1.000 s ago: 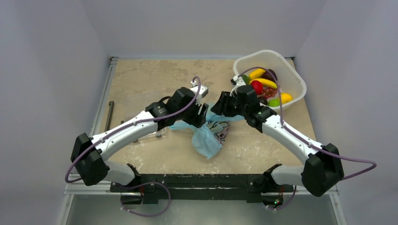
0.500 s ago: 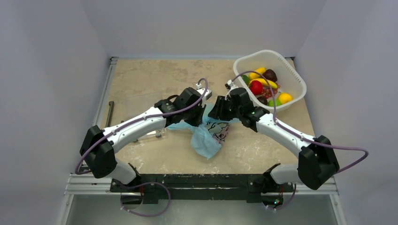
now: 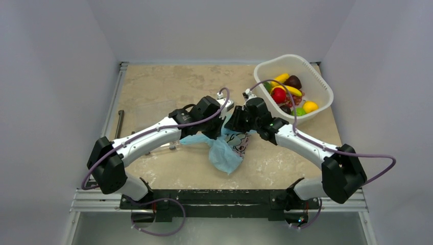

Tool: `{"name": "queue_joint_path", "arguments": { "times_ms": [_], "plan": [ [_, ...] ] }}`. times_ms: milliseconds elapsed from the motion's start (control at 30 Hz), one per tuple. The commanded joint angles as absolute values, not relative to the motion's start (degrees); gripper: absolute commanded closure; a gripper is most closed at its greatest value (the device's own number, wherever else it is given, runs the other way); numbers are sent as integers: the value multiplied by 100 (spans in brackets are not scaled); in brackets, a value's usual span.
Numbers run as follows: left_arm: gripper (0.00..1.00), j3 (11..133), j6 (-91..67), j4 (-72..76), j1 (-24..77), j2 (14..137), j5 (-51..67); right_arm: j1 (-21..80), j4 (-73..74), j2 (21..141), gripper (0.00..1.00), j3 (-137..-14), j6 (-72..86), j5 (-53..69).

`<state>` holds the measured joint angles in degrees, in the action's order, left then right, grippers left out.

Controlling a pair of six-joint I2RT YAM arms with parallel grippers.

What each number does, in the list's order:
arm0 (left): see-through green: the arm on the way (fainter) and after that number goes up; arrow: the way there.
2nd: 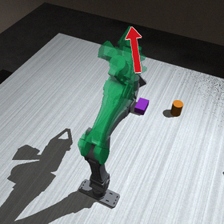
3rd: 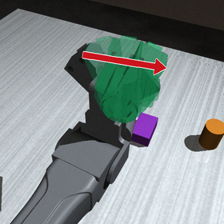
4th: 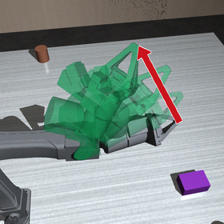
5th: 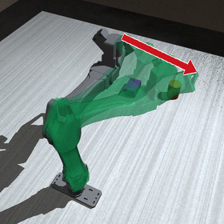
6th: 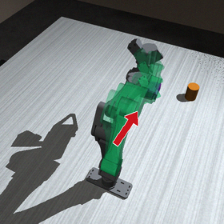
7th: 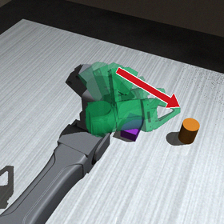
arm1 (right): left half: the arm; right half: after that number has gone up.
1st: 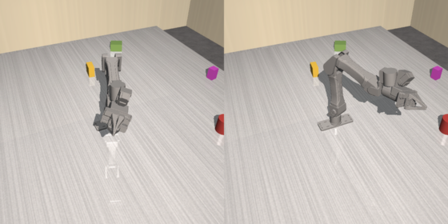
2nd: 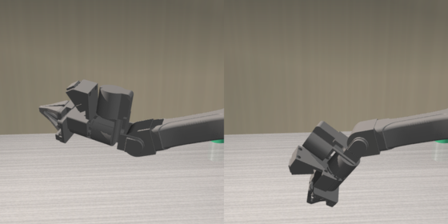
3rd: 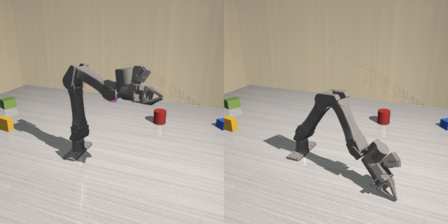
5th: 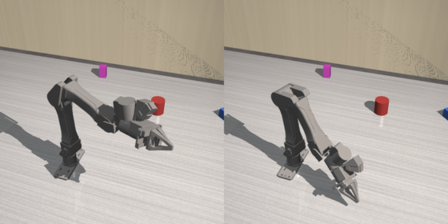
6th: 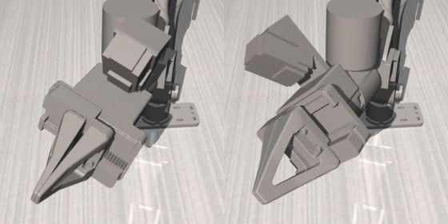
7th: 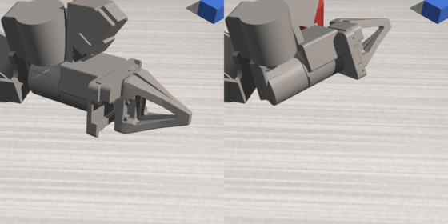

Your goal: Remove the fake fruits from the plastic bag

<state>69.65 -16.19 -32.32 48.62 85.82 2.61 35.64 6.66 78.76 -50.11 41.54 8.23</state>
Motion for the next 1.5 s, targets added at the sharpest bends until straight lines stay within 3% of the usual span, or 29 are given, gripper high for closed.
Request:
{"name": "queue_joint_path", "arguments": {
  "times_ms": [0,233,567,1033,1400,1467],
  "plan": [
    [100,7237,-1411,-3097,5010,8464,422,3638,246,7797,80,-4944,4508,589],
    [100,7276,-1313,-3211,5203,8465,83,3647,236,7568,100,-4921,4699,377],
    [100,7273,-1292,-3227,5282,8423,-150,3416,760,6940,100,-5085,4975,-429],
    [100,7028,-1033,-3148,5335,7770,-1051,1396,1232,6304,100,-4812,4515,562],
    [100,7029,-928,-3118,5353,7676,-1060,1178,1427,6568,100,-5034,3691,1485],
    [100,7030,-934,-3151,5365,7711,-1068,1186,1745,6611,96,-5208,3458,1479]
  ]
}}
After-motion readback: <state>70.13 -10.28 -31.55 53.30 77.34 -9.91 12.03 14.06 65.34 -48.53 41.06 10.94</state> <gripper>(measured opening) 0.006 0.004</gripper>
